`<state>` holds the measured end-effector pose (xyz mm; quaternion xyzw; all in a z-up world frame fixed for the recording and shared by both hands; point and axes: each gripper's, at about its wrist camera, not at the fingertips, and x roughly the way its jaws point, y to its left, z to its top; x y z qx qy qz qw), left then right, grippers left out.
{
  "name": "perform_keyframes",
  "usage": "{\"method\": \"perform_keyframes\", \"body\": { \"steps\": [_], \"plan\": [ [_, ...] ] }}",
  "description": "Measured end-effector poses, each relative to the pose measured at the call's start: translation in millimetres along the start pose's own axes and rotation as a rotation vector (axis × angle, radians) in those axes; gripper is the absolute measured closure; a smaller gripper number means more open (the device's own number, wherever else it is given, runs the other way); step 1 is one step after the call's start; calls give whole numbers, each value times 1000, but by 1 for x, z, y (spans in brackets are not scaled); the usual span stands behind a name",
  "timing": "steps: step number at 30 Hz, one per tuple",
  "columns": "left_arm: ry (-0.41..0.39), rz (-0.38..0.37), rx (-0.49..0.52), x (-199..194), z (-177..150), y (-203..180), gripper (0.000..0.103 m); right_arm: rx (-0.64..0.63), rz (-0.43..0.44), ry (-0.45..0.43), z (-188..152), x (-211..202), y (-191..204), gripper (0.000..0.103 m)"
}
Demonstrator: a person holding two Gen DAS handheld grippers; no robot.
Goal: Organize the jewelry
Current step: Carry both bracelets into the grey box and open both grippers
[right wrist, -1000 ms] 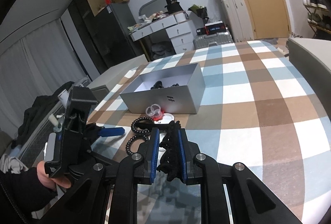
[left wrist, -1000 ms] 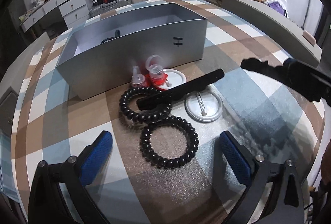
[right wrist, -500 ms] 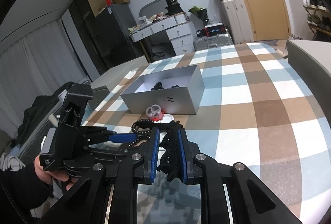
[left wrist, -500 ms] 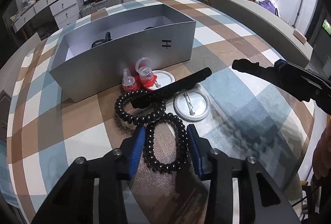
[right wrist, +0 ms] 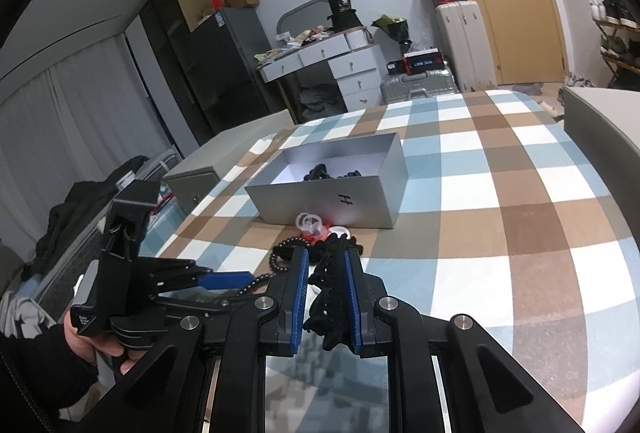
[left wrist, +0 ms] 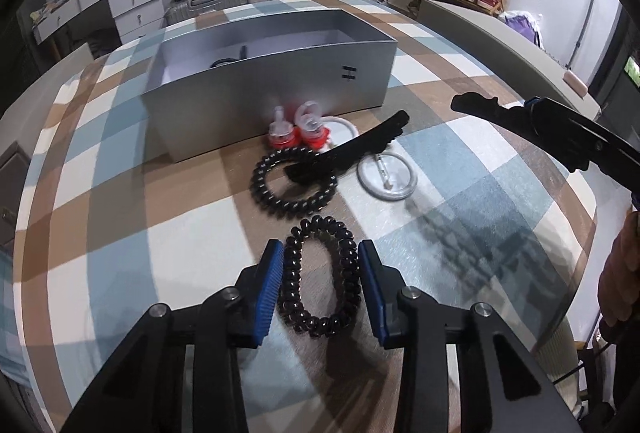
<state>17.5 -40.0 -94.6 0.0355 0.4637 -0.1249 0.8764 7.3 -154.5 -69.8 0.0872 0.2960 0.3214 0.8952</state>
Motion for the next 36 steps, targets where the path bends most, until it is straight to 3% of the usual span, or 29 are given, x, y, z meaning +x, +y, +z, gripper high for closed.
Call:
{"method": "perform_keyframes", "body": {
  "steps": [9,21,36],
  "plan": [
    [-71,16,-36,-24,2,10,71,-33,29,-9,11,4,16,86],
    [-190,40,-64,-51,34,35,71,-22,125,-40,41,14,23,86],
    [-197,25,-58,-30,71,49,71,-38,186,-28,79,56,13,86]
  ]
}}
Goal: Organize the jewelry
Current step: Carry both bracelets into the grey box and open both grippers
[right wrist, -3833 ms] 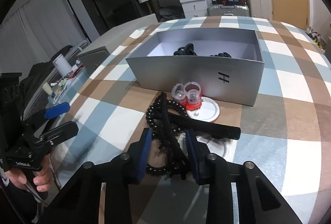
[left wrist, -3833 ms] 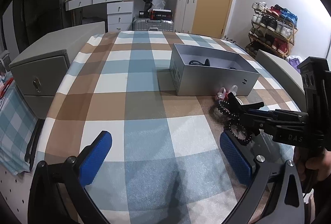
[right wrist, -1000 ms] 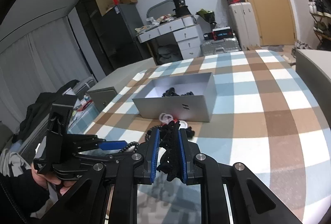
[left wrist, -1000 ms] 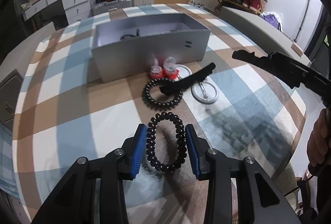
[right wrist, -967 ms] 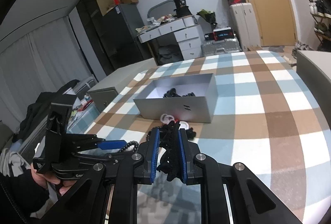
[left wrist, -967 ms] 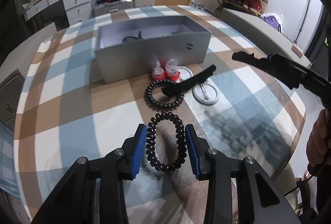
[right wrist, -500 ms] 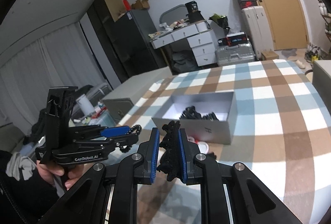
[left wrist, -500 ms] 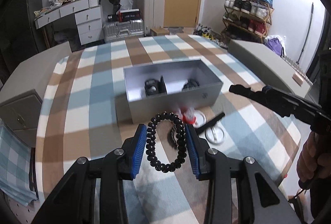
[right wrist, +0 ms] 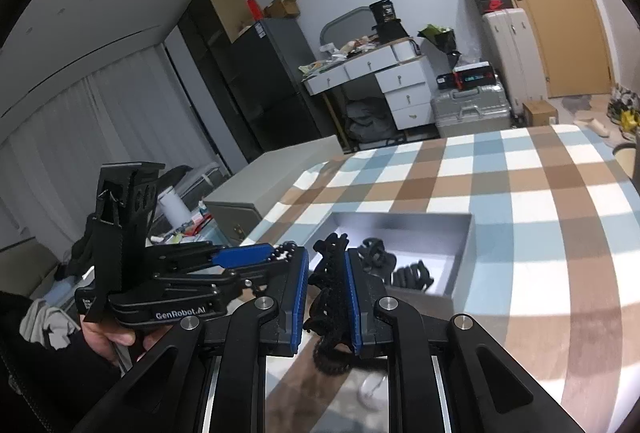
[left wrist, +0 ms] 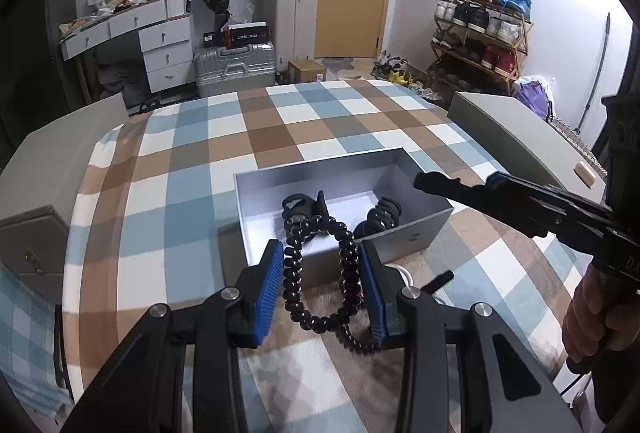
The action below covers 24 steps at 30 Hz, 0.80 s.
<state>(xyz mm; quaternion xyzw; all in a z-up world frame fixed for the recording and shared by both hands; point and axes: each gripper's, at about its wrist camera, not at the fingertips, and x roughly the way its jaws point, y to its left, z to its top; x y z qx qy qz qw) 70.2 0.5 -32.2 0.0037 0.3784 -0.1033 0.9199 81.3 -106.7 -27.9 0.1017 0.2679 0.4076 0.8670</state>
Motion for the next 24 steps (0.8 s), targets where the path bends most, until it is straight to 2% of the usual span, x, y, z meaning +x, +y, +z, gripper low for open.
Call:
{"method": "perform_keyframes", "body": {
  "steps": [15,24],
  "plan": [
    [24,-82,-30,38,35,1,71,-42,36,33,35,43,-30,86],
    [71,-113,-22,58,40,1,71,8,56,96,33,70,-56,86]
  ]
}}
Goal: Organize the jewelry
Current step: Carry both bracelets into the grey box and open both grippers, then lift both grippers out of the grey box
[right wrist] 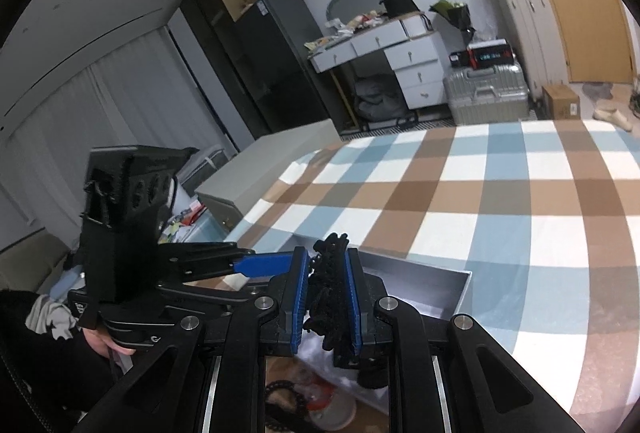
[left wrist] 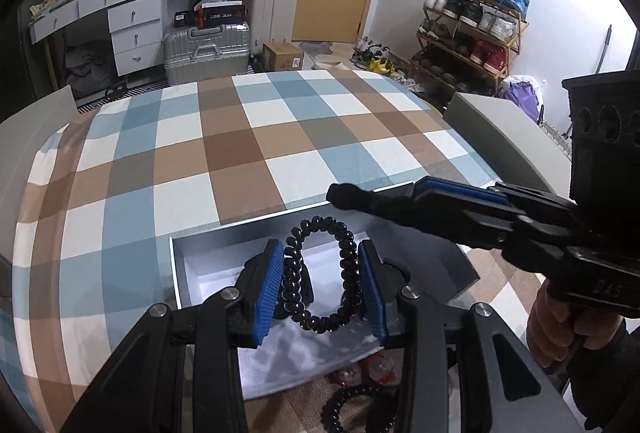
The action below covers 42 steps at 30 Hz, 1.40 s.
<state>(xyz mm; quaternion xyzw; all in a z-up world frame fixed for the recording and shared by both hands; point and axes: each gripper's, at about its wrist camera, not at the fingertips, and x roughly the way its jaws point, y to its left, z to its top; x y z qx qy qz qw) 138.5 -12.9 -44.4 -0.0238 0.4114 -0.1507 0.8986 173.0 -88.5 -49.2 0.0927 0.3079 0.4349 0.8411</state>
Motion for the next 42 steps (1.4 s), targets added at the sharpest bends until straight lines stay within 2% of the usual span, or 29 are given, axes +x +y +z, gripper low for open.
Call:
{"method": "perform_keyframes", "body": {
  "steps": [11,16,18,20,21,23,25,28,34,37,40,42],
  "plan": [
    [29,-22,-15,9,1,3,70,-21,-8,27,1,11,-4,86],
    [29,-36,-51,10,4,10,59,-21,-35,35,0,13,-5,83],
    [29,-51,-63,10,3,11,58,-37,-54,27,0,11,-3,77],
    [21,-45,-53,7,3,10,54,-33,-63,16,-1,8,-2,59],
    [15,-31,-45,5,2,9,45,-23,-62,6,-1,5,-3,59],
    [-6,-8,-39,0,1,7,38,0,-55,-10,-1,1,-5,59],
    [-20,-8,-40,-5,0,8,38,25,-54,-37,-1,-7,-6,57],
    [-29,16,-53,-9,-2,12,37,45,-64,-69,-1,-18,-5,48],
    [-49,45,-104,-18,-9,20,32,37,-77,-102,-6,-35,9,44],
    [-63,62,-106,-25,-12,18,32,33,-82,-114,-9,-41,17,36],
    [-104,114,-123,-35,-14,18,31,65,-102,-164,-17,-52,21,31],
    [-137,136,-147,-43,-16,20,20,95,-109,-190,-23,-58,21,24]
  ]
}}
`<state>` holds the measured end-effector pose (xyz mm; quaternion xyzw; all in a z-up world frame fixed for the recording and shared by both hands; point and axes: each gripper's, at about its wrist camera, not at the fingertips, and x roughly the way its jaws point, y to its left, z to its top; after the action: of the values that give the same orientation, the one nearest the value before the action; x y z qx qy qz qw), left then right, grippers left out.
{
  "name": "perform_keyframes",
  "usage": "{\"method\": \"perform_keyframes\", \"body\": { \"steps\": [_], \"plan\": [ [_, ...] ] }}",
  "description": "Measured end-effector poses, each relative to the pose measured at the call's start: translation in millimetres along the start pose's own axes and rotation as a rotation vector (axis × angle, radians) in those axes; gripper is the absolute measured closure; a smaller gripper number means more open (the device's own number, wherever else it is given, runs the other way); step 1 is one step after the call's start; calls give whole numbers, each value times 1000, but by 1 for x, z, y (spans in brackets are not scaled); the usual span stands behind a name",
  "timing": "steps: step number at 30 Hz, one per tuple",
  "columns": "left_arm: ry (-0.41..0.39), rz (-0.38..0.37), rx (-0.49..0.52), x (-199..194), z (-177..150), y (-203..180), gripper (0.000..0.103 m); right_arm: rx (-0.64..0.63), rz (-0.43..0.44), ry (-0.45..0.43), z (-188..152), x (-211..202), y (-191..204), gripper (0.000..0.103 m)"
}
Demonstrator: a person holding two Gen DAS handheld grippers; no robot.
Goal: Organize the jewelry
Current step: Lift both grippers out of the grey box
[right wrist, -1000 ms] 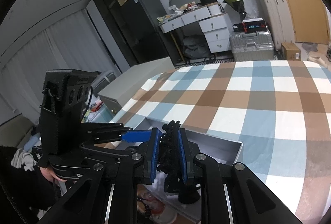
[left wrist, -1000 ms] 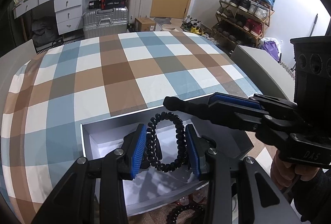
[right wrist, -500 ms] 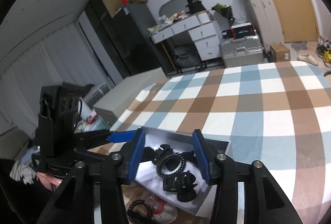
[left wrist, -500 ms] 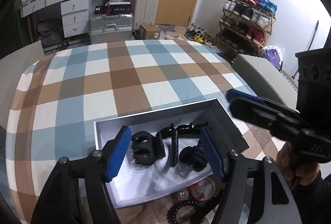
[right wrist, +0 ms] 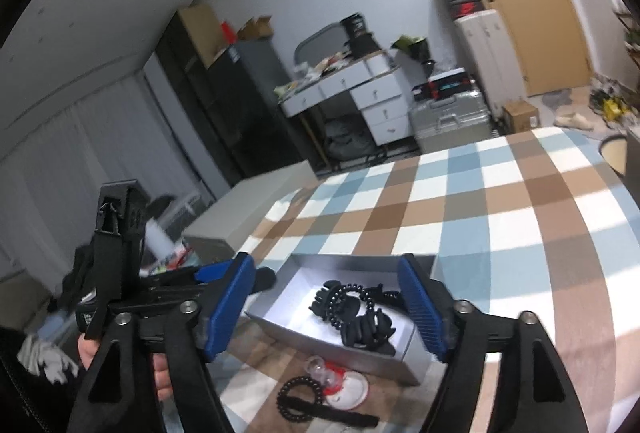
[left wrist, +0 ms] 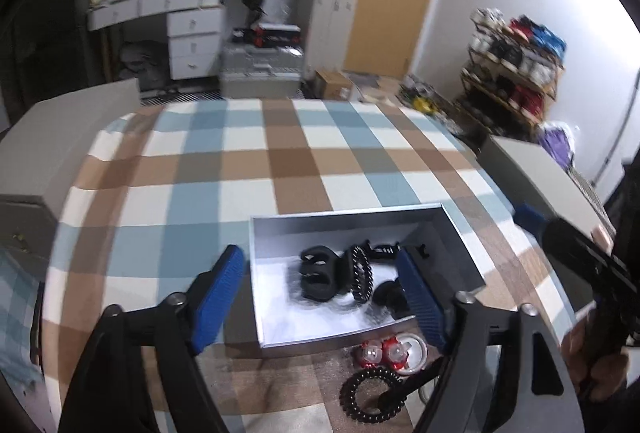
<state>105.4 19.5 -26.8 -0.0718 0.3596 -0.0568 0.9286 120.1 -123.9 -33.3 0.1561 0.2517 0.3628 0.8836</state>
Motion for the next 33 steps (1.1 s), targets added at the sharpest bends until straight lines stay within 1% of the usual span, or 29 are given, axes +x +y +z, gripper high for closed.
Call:
{"method": "perform_keyframes", "body": {
  "steps": [3,6,7,8,9,10,13,17,19,22,27,31,33],
  "plan": [
    [-42,12,-26,-9,-2,3,18,-1,-40,-13,-9,-7,3,19],
    [-54,21,-15,-15,-5,0,17,-24,-72,-17,-14,-13,10,11],
    [-61,33,-10,-17,-8,-2,17,-30,-76,-20,-16,-15,12,6],
    [-68,42,-7,-20,-10,-2,14,-40,-84,-25,-18,-18,16,2],
    [-73,48,-9,-22,-12,-3,5,-49,-87,-31,-19,-20,18,1],
    [-84,58,-18,-25,-16,-2,1,-58,-89,-40,-21,-23,21,0],
    [-98,104,-51,-29,-23,2,1,-89,-83,-55,-28,-28,29,0],
    [-78,94,-98,-31,-33,11,1,-115,-95,-52,-39,-29,35,0],
    [-55,67,-110,-30,-41,16,1,-119,-118,-49,-45,-29,35,0],
    [6,18,-108,-23,-51,17,1,-97,-141,-28,-53,-27,30,0],
    [105,-4,-68,-5,-73,13,1,-86,-189,38,-68,-21,24,0],
    [172,-19,-18,5,-87,6,1,-56,-181,81,-74,-20,18,0],
    [198,-24,9,8,-93,2,1,-32,-191,94,-76,-20,13,0]
  ]
}}
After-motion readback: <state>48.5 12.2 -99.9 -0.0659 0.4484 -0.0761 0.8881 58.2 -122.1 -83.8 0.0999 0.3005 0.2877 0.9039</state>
